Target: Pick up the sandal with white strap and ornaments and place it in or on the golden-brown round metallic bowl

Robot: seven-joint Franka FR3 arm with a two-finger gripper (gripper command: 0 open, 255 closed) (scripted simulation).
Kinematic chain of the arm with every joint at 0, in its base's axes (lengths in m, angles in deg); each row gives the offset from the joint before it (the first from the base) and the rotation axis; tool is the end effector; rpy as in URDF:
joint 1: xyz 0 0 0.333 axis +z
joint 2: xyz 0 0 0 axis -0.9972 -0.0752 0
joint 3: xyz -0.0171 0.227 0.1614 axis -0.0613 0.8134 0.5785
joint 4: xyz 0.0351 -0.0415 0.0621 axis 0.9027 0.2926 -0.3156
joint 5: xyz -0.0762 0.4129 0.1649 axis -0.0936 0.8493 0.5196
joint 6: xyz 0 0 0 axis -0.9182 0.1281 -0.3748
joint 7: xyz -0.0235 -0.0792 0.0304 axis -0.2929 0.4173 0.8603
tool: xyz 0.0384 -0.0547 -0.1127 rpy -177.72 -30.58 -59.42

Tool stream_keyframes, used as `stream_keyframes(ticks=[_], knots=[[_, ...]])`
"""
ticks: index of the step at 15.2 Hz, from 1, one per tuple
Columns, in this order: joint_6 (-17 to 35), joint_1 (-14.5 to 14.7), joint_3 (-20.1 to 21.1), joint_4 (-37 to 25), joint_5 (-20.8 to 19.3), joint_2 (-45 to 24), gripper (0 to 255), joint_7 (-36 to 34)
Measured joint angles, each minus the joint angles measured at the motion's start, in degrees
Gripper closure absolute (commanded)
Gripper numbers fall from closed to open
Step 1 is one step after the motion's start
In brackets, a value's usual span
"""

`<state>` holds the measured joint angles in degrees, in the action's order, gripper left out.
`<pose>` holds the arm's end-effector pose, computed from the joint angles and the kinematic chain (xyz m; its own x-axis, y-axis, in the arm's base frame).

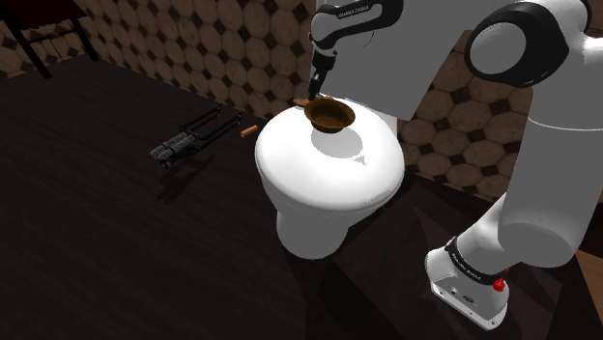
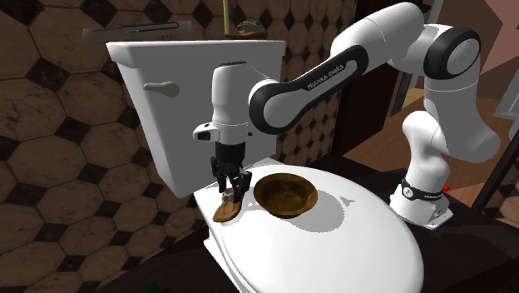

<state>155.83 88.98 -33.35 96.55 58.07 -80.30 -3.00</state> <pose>0.7202 -0.0704 0.2952 0.8677 0.4847 0.1103 0.4889 -0.8723 -0.0125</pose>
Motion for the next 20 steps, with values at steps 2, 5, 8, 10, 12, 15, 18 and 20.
stream_keyframes(ticks=[2, 5, 8, 10, 12, 15, 18, 20], knots=[[0.00, 0.00, 0.00, 0.00, 0.00, 0.00, 255, 0.00], [-0.73, 0.04, -0.05, -0.39, -0.12, 0.32, 255, -0.15], [-2.54, -0.03, -0.20, -1.43, -0.37, 1.12, 255, -0.28], [-3.76, 0.11, -0.24, -2.15, -0.58, 1.65, 255, -0.63], [-5.29, 0.10, -0.29, -3.43, -0.73, 1.92, 255, -0.85], [-7.26, 0.01, -0.39, -5.09, -0.89, 2.24, 255, -1.00], [-9.20, -0.01, -0.49, -6.35, -1.11, 2.93, 255, -1.22], [-10.91, -0.12, -0.54, -8.07, -1.18, 2.94, 255, -1.34]])
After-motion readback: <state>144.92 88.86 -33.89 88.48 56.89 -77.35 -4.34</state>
